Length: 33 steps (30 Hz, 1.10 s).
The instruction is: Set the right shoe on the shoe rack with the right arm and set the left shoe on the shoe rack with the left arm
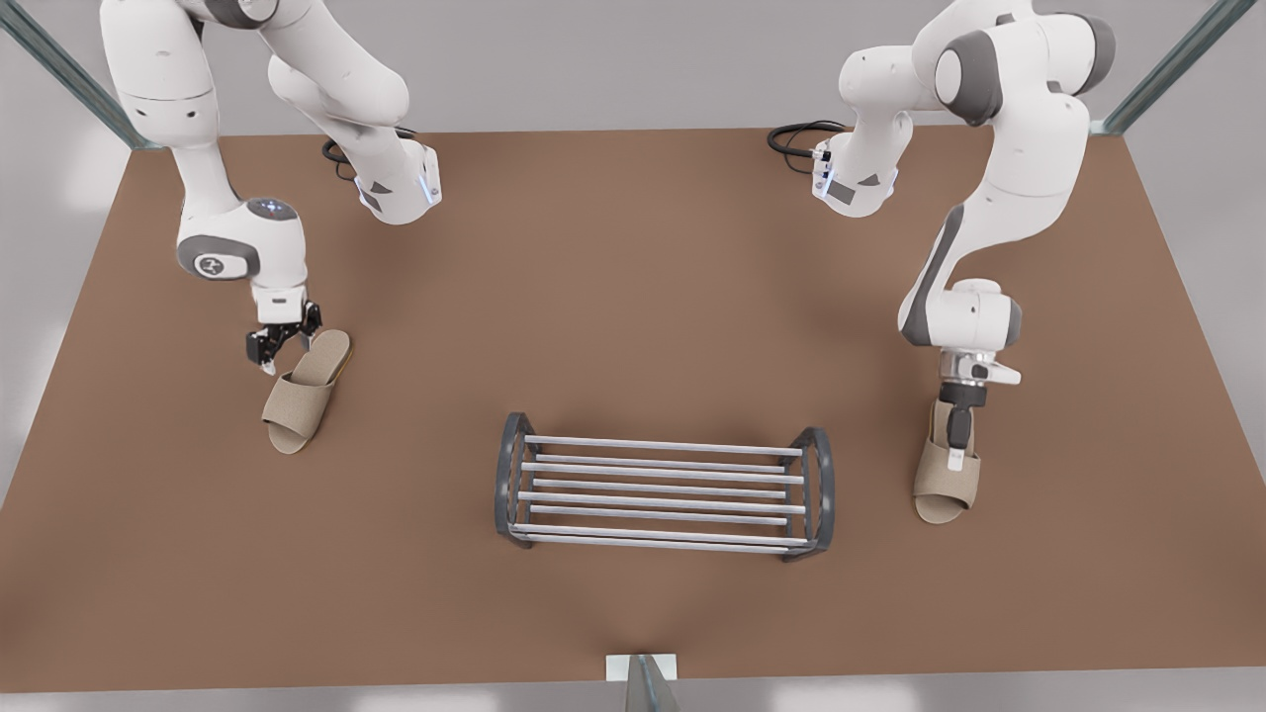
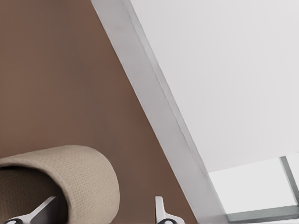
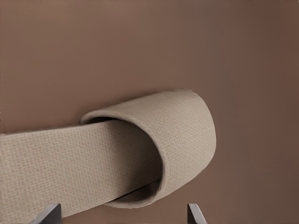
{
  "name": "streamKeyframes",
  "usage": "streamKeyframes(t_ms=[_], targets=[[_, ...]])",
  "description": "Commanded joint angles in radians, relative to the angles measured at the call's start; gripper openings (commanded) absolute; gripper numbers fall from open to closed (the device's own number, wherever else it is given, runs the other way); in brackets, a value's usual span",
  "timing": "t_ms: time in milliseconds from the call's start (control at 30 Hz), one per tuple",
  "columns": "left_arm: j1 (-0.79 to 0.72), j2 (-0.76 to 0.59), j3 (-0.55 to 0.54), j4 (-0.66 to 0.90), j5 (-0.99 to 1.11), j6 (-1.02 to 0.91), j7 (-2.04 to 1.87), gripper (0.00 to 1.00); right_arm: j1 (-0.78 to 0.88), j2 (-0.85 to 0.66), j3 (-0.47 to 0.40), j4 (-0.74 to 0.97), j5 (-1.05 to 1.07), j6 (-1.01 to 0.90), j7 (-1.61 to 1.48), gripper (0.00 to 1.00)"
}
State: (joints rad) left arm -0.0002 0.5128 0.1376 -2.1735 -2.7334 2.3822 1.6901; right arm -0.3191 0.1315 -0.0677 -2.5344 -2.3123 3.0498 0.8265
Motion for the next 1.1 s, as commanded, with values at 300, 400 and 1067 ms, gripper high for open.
streamKeyframes(t_ms=[300,400,1067], targets=[[0.009,0.03,-0.012,0.041,0.0,0.035,-0.17,0.83,0.0,0.085,0.105,0.031,-0.389,-0.336,0.732,1.0],[0.014,0.032,-0.013,0.047,0.0,0.04,-0.178,0.7,0.0,0.111,0.134,0.043,-0.483,-0.41,0.852,1.0],[0.016,0.024,-0.015,0.077,-0.015,0.026,-0.198,0.48,-0.003,0.211,0.19,0.203,-0.809,-0.499,1.025,0.94]])
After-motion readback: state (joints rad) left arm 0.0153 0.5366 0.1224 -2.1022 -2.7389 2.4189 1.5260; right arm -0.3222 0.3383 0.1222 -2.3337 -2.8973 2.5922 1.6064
